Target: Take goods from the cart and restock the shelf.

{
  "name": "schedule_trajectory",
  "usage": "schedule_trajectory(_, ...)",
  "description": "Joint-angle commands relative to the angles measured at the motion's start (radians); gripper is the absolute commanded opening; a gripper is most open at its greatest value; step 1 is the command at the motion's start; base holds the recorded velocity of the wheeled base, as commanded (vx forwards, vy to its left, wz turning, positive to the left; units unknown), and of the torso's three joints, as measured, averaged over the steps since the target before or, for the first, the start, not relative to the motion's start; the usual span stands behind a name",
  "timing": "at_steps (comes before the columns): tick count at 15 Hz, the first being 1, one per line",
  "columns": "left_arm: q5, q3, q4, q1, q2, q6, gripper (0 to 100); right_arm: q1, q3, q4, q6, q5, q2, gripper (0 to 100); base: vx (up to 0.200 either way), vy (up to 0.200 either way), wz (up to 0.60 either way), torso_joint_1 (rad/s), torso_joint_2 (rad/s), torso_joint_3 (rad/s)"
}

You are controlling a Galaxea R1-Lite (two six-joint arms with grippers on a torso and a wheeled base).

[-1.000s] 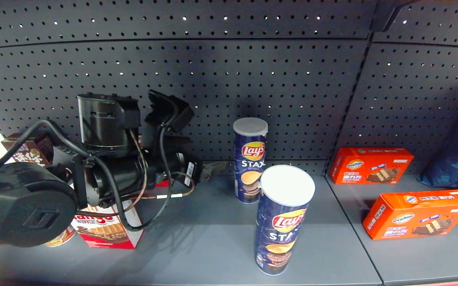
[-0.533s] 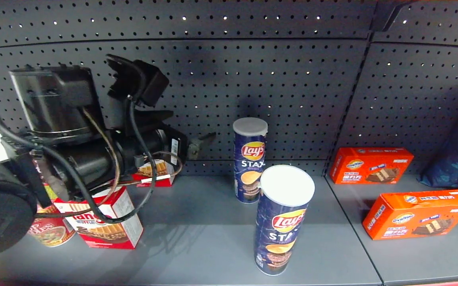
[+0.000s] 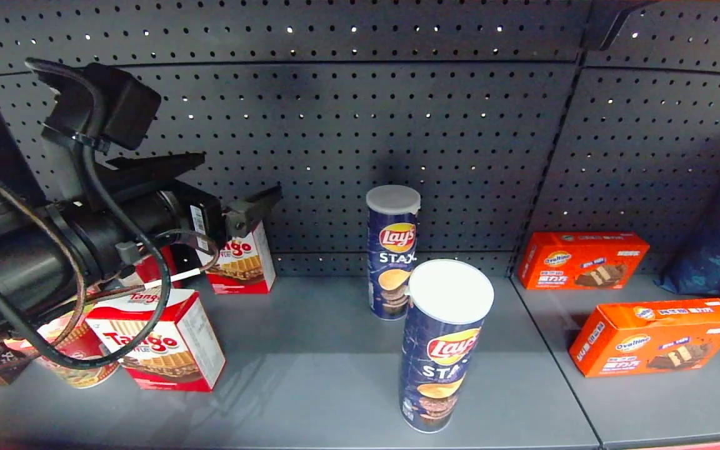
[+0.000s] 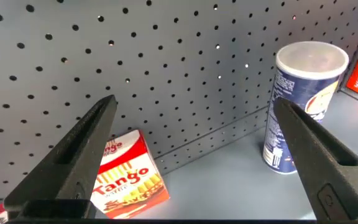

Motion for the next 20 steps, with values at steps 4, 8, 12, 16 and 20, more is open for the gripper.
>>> schedule_trajectory(4, 0.011, 0.031, -0.001, 0.004, -0.002, 0.018, 100, 0.221, -0.395, -0.031, -0.075, 0.034, 0.642, 100, 0.0, 0.0, 0.0, 0.0, 0.0, 0.0)
schedule_trajectory(8, 0.011, 0.053, -0.035, 0.013, 0.026, 0.024, 100, 0.343, -0.419, -0.137, 0.045, -0.115, 0.84, 100, 0.0, 0.0, 0.0, 0.0, 0.0, 0.0)
schedule_trajectory(12, 0.013, 0.042, -0.04, 0.013, 0.052, 0.023, 100, 0.557, -0.372, -0.215, 0.171, -0.316, 1.002, 100, 0.0, 0.0, 0.0, 0.0, 0.0, 0.0)
schedule_trajectory(16, 0.011, 0.054, -0.07, 0.016, 0.082, 0.024, 100, 0.553, -0.381, -0.223, 0.168, -0.32, 1.076, 100, 0.0, 0.0, 0.0, 0.0, 0.0, 0.0)
schedule_trajectory(20, 0.011, 0.058, -0.072, 0.015, 0.087, 0.024, 100, 0.57, -0.462, -0.223, 0.169, -0.397, 1.165, 100, 0.0, 0.0, 0.0, 0.0, 0.0, 0.0)
